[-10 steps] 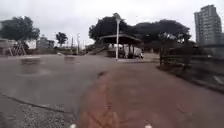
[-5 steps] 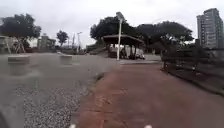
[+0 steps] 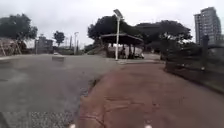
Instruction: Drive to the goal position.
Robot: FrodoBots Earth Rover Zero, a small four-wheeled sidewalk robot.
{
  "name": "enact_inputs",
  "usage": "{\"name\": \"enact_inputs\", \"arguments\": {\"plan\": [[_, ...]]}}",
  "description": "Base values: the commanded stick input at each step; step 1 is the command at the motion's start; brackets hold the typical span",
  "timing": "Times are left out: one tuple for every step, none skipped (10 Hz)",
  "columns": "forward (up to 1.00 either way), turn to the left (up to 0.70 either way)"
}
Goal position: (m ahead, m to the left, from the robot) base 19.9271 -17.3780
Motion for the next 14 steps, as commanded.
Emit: {"name": "enact_inputs", "arguments": {"plan": [[1.0,-0.36],[1.0,0.0],[1.0,0.0],[1.0,0.0],[1.0,0.0],[1.0,0.0],[1.0,0.0],[1.0,0.0],[1.0,0.0],[1.0,0.0],[1.0,0.0],[1.0,0.0],[1.0,0.0],[1.0,0.0]]}}
